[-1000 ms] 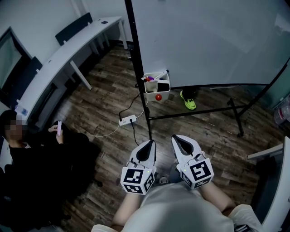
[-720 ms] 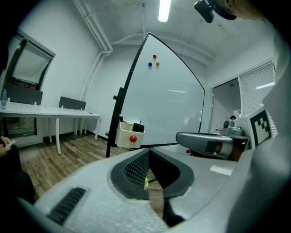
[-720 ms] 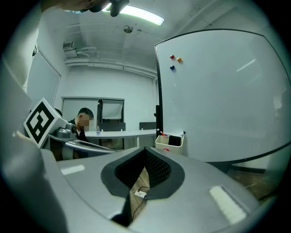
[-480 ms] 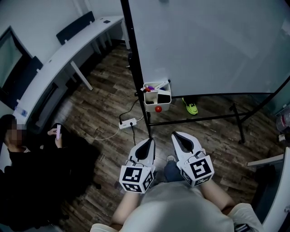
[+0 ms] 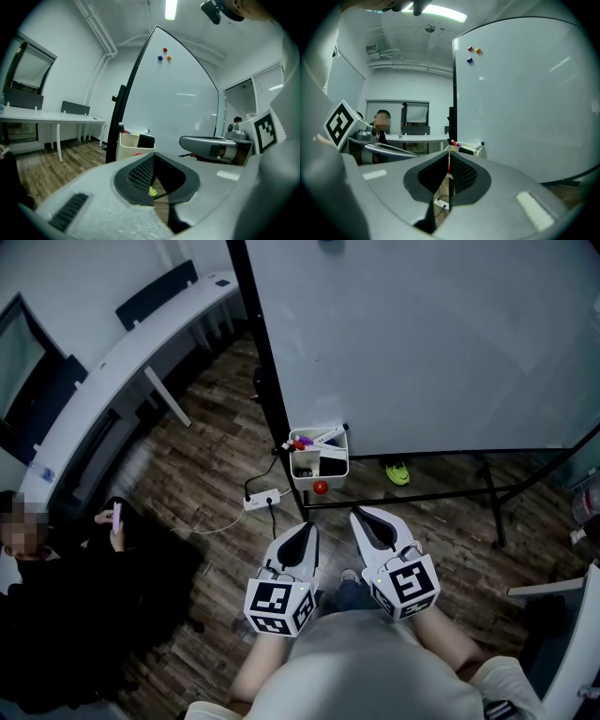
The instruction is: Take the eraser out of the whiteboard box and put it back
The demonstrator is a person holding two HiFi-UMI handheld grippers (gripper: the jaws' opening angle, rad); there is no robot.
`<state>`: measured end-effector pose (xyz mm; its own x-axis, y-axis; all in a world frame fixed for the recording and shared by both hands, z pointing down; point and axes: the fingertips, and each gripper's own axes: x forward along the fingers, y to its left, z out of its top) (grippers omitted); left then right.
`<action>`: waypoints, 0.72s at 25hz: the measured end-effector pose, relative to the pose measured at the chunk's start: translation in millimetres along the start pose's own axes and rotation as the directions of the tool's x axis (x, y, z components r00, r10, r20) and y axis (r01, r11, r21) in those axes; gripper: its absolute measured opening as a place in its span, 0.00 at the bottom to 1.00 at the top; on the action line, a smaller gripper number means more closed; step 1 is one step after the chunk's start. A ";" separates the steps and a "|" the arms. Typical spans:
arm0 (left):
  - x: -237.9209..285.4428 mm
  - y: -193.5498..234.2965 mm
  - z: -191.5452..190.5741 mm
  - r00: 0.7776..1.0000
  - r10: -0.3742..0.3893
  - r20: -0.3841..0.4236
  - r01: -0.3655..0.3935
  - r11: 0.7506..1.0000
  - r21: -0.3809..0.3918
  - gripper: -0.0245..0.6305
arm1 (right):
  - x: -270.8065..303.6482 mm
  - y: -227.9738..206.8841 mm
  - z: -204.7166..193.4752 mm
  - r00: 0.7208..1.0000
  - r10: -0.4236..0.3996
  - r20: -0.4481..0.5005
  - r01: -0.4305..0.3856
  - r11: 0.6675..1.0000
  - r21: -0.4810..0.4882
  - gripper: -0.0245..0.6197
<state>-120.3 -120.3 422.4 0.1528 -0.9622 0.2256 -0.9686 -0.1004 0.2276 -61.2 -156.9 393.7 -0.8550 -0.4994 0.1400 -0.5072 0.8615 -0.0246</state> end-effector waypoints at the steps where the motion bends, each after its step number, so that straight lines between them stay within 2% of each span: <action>1: 3.2 0.6 1.3 1.000 0.004 0.000 -0.004 1.000 -0.001 0.04 | 2.8 -3.0 0.9 1.000 0.005 0.000 -0.005 1.000 -0.003 0.07; 6: 18.7 4.8 7.6 1.000 0.028 0.004 -0.028 1.000 -0.012 0.04 | 19.0 -18.4 3.3 0.999 0.034 -0.006 -0.034 0.999 -0.009 0.10; 18: 49.1 18.0 15.5 0.996 0.091 0.022 -0.091 0.996 -0.025 0.04 | 56.3 -39.2 -1.3 0.993 0.116 -0.036 -0.117 0.992 -0.036 0.30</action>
<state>-133.3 -173.3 422.9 0.0592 -0.9727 0.2246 -0.9733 -0.0062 0.2296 -89.3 -218.8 403.9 -0.9036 -0.3925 0.1715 -0.3992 0.9168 -0.0053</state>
